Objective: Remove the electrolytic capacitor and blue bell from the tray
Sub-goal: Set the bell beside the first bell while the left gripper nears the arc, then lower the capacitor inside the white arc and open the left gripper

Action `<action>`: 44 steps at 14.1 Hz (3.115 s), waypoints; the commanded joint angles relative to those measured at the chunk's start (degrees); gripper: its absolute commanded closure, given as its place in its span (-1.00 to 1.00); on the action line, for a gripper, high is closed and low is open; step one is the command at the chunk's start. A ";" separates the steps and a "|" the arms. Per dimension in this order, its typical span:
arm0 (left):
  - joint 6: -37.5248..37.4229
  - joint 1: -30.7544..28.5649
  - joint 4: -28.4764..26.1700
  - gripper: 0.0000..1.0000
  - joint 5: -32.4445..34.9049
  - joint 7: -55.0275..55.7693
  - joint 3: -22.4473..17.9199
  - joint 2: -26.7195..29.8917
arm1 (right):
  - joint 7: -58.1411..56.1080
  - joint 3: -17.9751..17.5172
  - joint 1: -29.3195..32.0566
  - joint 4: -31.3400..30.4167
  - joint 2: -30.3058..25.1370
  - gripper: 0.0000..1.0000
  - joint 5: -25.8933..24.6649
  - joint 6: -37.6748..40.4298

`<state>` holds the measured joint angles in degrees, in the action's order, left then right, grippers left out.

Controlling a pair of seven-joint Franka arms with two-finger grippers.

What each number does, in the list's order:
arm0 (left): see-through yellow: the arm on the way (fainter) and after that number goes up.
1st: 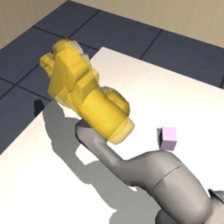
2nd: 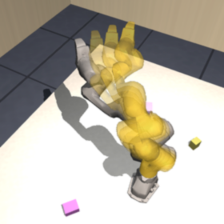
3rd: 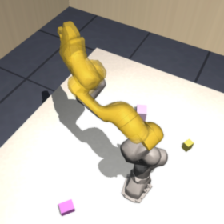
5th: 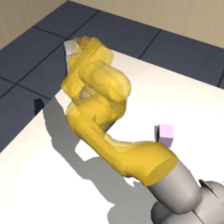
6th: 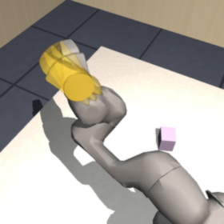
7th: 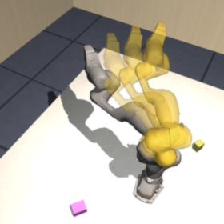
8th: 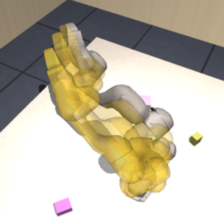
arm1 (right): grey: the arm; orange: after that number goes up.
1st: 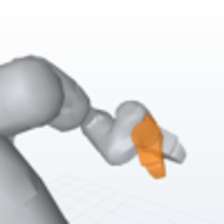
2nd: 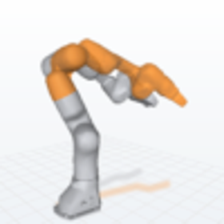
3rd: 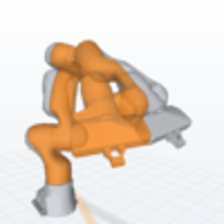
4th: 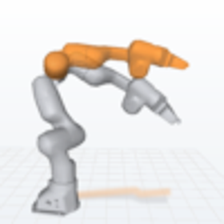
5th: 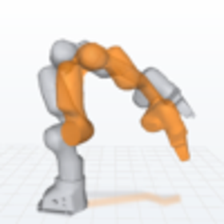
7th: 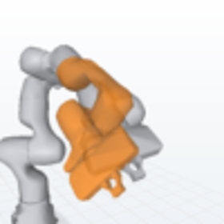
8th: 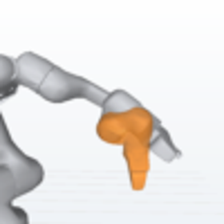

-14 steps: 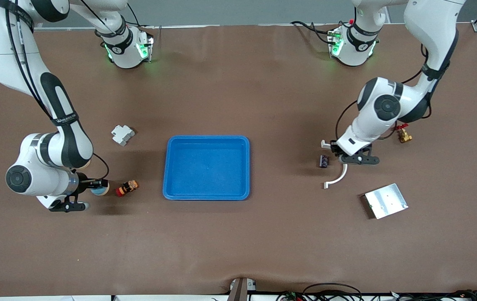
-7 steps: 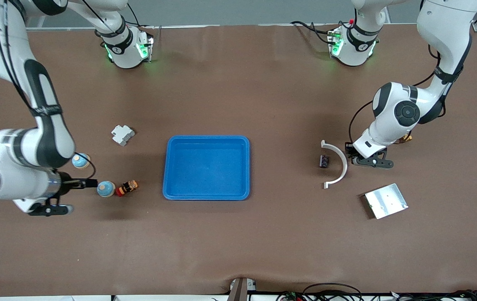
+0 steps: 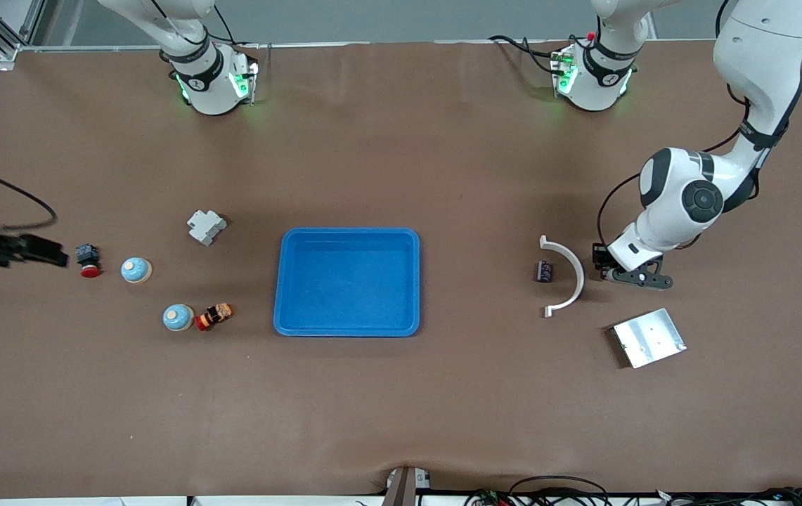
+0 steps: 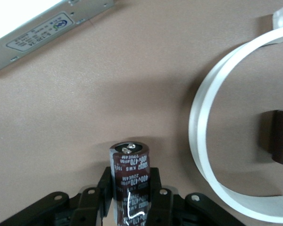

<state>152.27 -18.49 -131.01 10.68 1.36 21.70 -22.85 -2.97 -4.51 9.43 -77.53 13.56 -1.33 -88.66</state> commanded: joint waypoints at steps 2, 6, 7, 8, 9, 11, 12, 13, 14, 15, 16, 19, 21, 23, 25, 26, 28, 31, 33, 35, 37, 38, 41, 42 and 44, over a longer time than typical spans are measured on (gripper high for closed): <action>1.01 -1.02 1.37 1.00 1.27 -0.65 0.89 -2.28 | -0.46 -0.06 1.11 -2.45 -4.77 -1.00 0.09 0.07; 1.01 -1.02 2.16 1.00 1.28 -1.17 0.89 -4.04 | 2.96 4.86 -4.42 -2.80 -6.08 -1.00 0.27 0.50; 1.01 -1.02 2.33 1.00 1.28 -2.22 0.89 -4.13 | 2.79 4.86 -4.25 -4.19 -7.13 -1.00 0.36 1.72; 1.01 -1.02 2.42 0.04 1.28 -3.10 0.80 -4.13 | 2.79 4.86 -4.25 -4.90 -8.10 -1.00 0.36 2.00; 1.01 -1.37 2.42 -0.99 1.28 -3.03 0.80 -4.04 | 2.62 4.86 -4.25 -5.17 -8.45 -1.00 0.36 2.09; 1.01 -1.73 2.42 -1.00 1.28 -2.68 0.80 -3.60 | 0.34 4.78 -4.25 -5.09 -8.55 -1.00 0.36 3.92; 1.01 -1.73 2.51 -1.00 1.28 -2.41 0.80 -3.43 | -1.24 4.86 -3.90 -5.00 -8.37 -1.00 0.36 4.98; 0.93 -1.73 2.86 -1.00 1.19 -2.32 0.80 -3.34 | -2.56 4.95 -3.37 -4.82 -8.20 -1.00 0.36 5.16; 0.92 -1.73 3.04 -1.00 1.19 -2.32 0.80 -3.25 | -3.53 4.87 -3.02 -4.65 -8.02 -1.00 0.45 4.82; 0.84 -1.73 3.30 -1.00 1.10 -2.41 0.80 -2.99 | -3.80 4.69 -2.84 -4.65 -8.11 -1.00 0.45 4.55; 0.58 -1.81 4.09 -1.00 0.75 -2.41 0.80 -2.81 | -3.63 4.52 -3.01 -4.73 -8.37 -1.00 0.45 4.55; -1.26 -2.60 5.32 -1.00 0.48 -2.41 0.89 -2.20 | -3.62 4.43 -3.19 -4.82 -8.72 -1.00 0.45 4.64; -6.25 -2.52 7.95 -1.00 0.40 -1.10 1.06 -1.50 | -3.54 4.51 -3.63 -5.08 -9.51 -1.00 0.36 4.64; -13.19 -2.25 11.46 -1.00 0.31 2.93 3.16 -0.88 | -3.80 4.51 -3.81 -5.08 -9.43 -1.00 0.36 4.55; -17.17 -2.25 13.84 -1.00 0.22 8.90 6.24 -0.62 | -3.80 4.51 -4.33 -4.56 -9.08 -1.00 0.19 5.07; -17.27 -2.25 13.94 -1.00 0.22 11.89 7.64 -0.61 | -3.80 4.60 -4.33 -4.38 -8.90 -1.00 0.01 4.55; -17.36 -2.08 13.94 -1.00 0.31 14.72 9.67 -0.61 | -3.71 4.60 -4.42 -4.38 -8.90 -1.00 -0.08 4.11; -17.36 -2.08 14.29 -1.00 0.31 17.62 11.35 -0.35 | -3.01 4.60 -4.68 -4.47 -8.90 -1.00 -0.34 2.62; -17.36 -1.47 14.73 -1.00 0.48 17.80 11.78 -0.35 | -3.01 4.51 -5.04 -4.64 -8.90 -1.00 -0.87 0.26; -17.36 -1.37 15.78 -1.00 0.48 17.72 13.19 -0.26 | -3.01 4.51 -5.56 -4.47 -8.90 -1.00 -0.69 -0.20; -17.27 -1.29 17.18 -1.00 0.48 17.19 13.81 -0.70 | -2.92 4.51 -5.57 -4.21 -8.81 -1.00 -0.26 0.33; -17.27 -1.11 17.36 -1.00 0.40 17.89 13.98 -0.70 | -2.84 4.60 -5.57 -4.12 -8.90 -1.00 0.01 0.33; -17.18 -0.76 18.07 -1.00 0.57 17.89 14.42 -0.70 | -3.10 4.60 -5.39 -4.03 -8.90 -1.00 0.10 0.51; -17.09 -0.24 18.33 -1.00 0.83 18.07 14.69 -0.79 | -2.92 4.60 -5.48 -4.03 -8.90 -1.00 0.01 0.51; -17.09 -0.14 18.42 -1.00 0.92 18.07 14.77 -0.53 | -2.92 4.51 -5.57 -4.12 -8.90 -1.00 -0.17 0.42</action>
<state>135.86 -18.85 -113.07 10.68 18.24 36.02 -24.04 -6.14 -0.06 4.12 -80.89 5.84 -1.31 -88.16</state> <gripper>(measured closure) 0.000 0.000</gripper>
